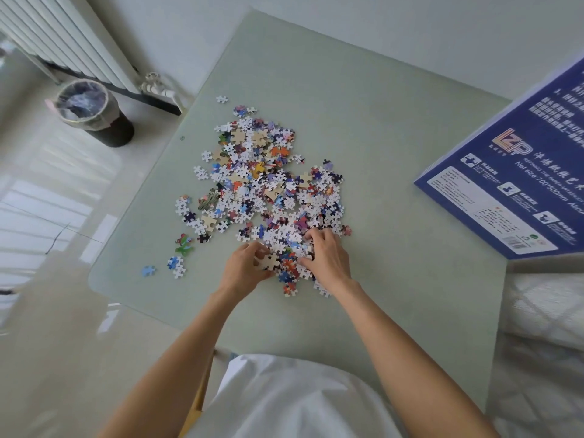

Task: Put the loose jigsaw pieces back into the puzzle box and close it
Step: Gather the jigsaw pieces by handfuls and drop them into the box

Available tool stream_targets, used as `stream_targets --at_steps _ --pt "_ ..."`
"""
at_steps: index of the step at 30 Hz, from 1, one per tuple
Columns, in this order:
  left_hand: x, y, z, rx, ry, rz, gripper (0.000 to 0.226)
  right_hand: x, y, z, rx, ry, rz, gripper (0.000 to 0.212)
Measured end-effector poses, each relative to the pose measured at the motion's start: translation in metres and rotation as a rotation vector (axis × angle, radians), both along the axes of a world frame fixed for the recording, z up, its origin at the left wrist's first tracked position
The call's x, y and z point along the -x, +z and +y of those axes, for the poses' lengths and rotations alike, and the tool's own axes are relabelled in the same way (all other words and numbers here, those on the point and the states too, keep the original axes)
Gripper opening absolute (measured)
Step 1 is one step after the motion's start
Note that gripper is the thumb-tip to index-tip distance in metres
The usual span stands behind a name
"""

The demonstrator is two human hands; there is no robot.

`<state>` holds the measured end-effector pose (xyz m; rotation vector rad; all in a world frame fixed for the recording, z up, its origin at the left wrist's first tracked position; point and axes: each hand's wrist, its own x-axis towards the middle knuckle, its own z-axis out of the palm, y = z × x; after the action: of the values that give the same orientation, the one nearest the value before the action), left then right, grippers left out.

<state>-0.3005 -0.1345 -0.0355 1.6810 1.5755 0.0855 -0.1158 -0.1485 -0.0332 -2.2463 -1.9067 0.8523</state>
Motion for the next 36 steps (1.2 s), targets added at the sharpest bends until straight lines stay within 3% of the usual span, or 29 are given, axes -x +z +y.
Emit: stream_targets --at_steps 9,17,20,27,36 --pt "0.008 0.008 0.005 -0.139 0.027 -0.002 0.023 0.001 0.0 -0.002 -0.1 0.006 0.031 0.03" --pt "-0.027 0.015 0.022 -0.168 0.031 -0.09 0.025 -0.013 0.003 -0.006 -0.109 -0.145 0.155 0.037" --pt "-0.037 0.006 0.029 -0.121 0.001 -0.073 0.037 -0.022 0.007 -0.006 -0.116 -0.267 0.212 0.036" --pt "-0.036 0.002 0.029 -0.134 -0.158 0.232 0.097 -0.05 0.011 0.011 -0.151 -0.427 0.2 0.037" --pt "-0.05 -0.001 0.027 -0.047 -0.091 0.127 0.085 -0.037 0.004 0.01 -0.047 -0.371 0.227 0.042"
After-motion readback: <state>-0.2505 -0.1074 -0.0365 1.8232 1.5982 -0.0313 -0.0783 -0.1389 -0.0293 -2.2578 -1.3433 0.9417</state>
